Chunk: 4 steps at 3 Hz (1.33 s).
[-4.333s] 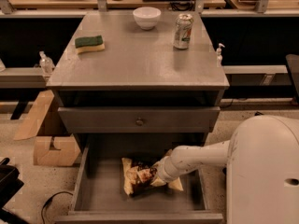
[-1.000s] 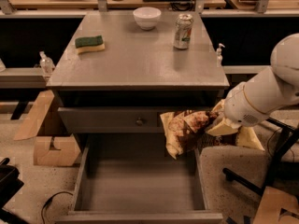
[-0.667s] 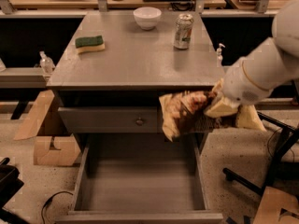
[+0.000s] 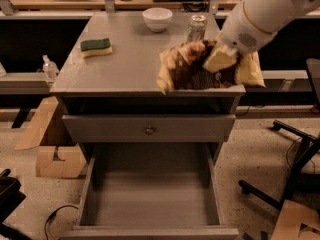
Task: Pick brown chip bag from middle drawer and place on counter
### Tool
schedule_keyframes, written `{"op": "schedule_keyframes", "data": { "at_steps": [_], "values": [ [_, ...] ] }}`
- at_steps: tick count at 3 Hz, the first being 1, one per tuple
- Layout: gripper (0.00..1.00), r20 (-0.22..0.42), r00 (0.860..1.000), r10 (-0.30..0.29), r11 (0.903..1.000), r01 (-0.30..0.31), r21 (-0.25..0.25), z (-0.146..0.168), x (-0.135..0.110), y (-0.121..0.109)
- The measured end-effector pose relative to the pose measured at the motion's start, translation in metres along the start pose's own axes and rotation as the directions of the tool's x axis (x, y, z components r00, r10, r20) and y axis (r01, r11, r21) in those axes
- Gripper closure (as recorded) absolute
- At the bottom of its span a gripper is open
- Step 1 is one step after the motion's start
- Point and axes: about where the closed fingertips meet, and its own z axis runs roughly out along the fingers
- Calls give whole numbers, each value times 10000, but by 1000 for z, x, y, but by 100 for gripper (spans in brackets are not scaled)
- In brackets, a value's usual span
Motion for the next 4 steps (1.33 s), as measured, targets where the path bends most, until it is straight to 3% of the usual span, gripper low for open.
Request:
{"op": "schedule_keyframes", "data": {
  "at_steps": [2, 4],
  "values": [
    [100, 1070, 9935, 400, 9932, -513, 1049, 22, -58, -81],
    [100, 1925, 9813, 80, 9902, -346, 1354, 80, -88, -138]
  ]
}}
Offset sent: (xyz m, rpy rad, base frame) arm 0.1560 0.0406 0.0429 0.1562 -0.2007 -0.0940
